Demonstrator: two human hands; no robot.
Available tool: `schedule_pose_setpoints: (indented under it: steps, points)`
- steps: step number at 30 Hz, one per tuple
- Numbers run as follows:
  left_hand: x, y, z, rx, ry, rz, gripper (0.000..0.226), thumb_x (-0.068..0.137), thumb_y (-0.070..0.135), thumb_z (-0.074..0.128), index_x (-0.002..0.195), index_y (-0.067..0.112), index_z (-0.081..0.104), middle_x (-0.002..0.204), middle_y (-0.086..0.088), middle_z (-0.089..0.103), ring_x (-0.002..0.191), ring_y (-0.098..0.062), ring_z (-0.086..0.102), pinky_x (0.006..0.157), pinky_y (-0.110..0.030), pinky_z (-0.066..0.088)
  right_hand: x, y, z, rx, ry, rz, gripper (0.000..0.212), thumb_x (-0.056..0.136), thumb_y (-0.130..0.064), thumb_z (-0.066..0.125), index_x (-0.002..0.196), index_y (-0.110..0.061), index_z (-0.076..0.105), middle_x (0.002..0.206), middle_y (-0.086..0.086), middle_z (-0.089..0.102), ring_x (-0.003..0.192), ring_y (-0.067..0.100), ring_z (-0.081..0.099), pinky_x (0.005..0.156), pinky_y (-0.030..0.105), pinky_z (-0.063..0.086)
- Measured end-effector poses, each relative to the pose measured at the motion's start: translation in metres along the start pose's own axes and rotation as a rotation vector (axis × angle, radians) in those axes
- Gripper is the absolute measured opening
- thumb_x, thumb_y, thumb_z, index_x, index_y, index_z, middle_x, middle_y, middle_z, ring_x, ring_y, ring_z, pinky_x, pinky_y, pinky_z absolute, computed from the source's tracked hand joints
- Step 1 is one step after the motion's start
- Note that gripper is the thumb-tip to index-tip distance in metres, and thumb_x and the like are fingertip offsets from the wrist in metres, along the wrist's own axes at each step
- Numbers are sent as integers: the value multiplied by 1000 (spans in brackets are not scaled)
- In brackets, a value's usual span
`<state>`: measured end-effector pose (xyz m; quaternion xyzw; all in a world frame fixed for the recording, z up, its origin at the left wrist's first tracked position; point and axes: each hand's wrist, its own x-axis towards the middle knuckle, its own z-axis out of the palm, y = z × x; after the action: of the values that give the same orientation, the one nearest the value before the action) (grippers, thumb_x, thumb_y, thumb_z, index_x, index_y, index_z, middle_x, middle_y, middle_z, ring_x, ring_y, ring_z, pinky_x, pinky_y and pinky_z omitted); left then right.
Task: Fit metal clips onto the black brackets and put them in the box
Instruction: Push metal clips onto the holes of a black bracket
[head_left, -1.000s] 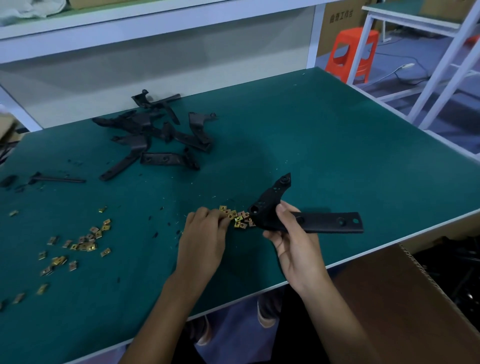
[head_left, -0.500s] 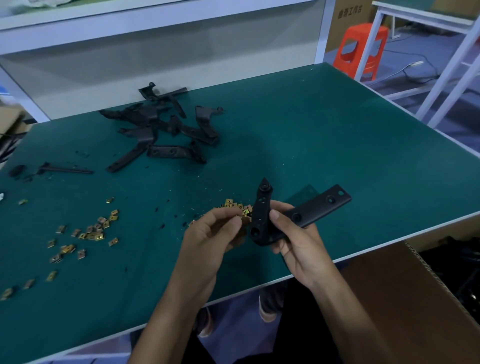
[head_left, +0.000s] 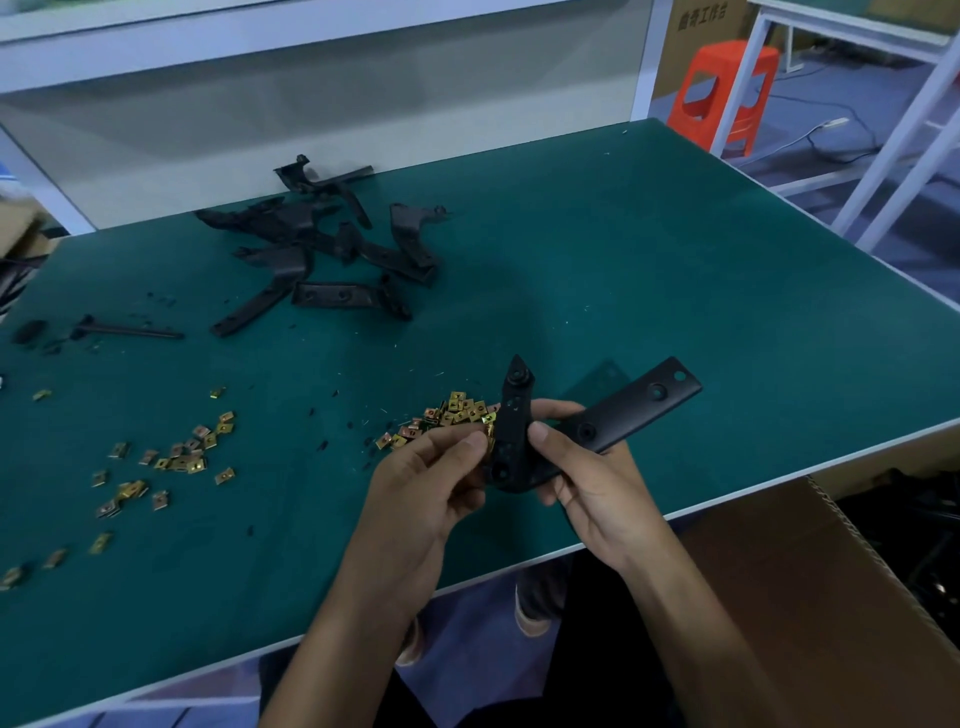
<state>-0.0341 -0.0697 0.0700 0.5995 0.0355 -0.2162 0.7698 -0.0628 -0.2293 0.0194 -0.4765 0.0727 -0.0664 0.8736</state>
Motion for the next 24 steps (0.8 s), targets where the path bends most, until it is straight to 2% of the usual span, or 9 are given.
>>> schedule_pose_setpoints:
  steps: [4,8,12,15,19,21,24]
  points:
    - [1,0,-2,21,51,-8,26,92,10,67,76,26,80,69,3,65,60,-5,59,55,-19,51,0,0,2,5,5,-9,22,76,-29,83,96,-22,76,92,13,76,64,13,65,44,22,43]
    - [0,-1,-1,-18,31,-41,23,91,10,67,78,23,80,74,0,69,61,-6,60,55,-20,52,0,0,2,3,9,-15,21,74,-30,84,92,-23,76,91,11,76,62,12,65,44,21,43]
    - [0,0,-1,97,50,5,21,91,11,69,78,25,80,73,3,69,62,-4,60,55,-19,49,0,1,4,-10,29,-28,10,77,-25,81,85,-25,76,83,2,74,57,7,63,43,20,43]
    - [-1,0,-2,158,85,-12,15,88,15,73,81,26,80,80,5,74,70,-3,64,55,-21,46,0,4,5,-54,55,-71,9,81,-15,79,83,-21,72,86,2,72,65,11,66,43,23,44]
    - [-5,-4,1,188,138,-25,11,88,24,74,87,33,79,91,8,77,78,1,67,65,-27,41,-2,7,7,-129,117,-154,11,82,-15,80,83,-22,72,82,-1,72,69,12,67,45,24,46]
    - [-6,-5,6,216,157,-8,18,90,24,72,82,38,79,86,13,77,73,6,66,63,-25,42,-4,8,7,-191,161,-197,9,81,-17,79,83,-24,73,79,-2,71,66,12,65,47,24,47]
    - [-6,-8,13,201,171,35,26,94,16,68,73,28,78,75,18,75,66,9,66,52,-10,45,-8,11,7,-284,214,-277,9,83,-21,80,88,-20,72,75,0,70,60,12,63,51,23,50]
